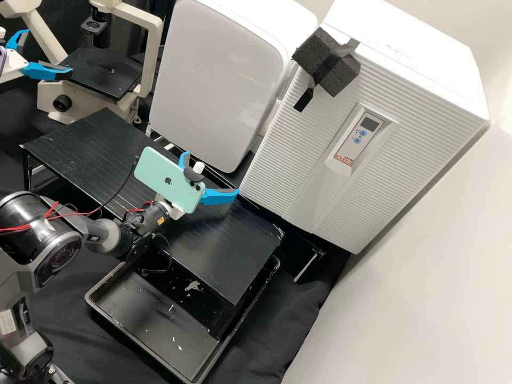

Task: Open the incubator door

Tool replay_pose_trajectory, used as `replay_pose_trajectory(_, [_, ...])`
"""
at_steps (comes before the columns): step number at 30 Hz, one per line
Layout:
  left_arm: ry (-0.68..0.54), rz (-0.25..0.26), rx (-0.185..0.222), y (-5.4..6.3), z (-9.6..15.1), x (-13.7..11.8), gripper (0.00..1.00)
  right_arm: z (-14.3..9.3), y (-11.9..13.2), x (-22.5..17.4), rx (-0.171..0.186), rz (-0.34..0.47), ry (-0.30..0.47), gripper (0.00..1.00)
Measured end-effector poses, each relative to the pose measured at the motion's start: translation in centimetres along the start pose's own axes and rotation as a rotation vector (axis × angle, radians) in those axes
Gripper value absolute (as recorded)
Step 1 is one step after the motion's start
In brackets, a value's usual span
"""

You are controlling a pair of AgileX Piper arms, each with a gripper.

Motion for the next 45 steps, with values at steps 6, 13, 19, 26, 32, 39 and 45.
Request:
replay_pose_trajectory(6, [0.0,0.0,0.0,0.0,0.0,0.0,1.0,0.0,0.0,0.0,0.002,-0.001,-0.001,1.0])
replay_pose_trajectory(13, [0.0,0.0,0.0,0.0,0.0,0.0,1.0,-0.2,2.9,-1.9,0.028,0.097,0.001,1.0])
replay_pose_trajectory(19, [0.0,0.0,0.0,0.0,0.0,0.0,1.0,-2.3,7.3,-3.7,0.077,0.274,0.067,1.0])
replay_pose_trajectory(26, [0.0,0.0,0.0,0.0,0.0,0.0,1.0,-6.1,10.9,-2.8,0.118,0.441,0.099,1.0])
replay_pose_trajectory(32, [0.0,0.0,0.0,0.0,0.0,0.0,1.0,-9.3,11.9,-1.3,0.155,0.527,0.019,1.0])
replay_pose_trajectory(39, [0.0,0.0,0.0,0.0,0.0,0.0,1.0,-10.9,12.7,0.9,0.134,0.554,-0.066,1.0])
replay_pose_trajectory(45, [0.0,0.0,0.0,0.0,0.0,0.0,1.0,-10.7,13.1,2.1,0.14,0.574,-0.138,1.0])
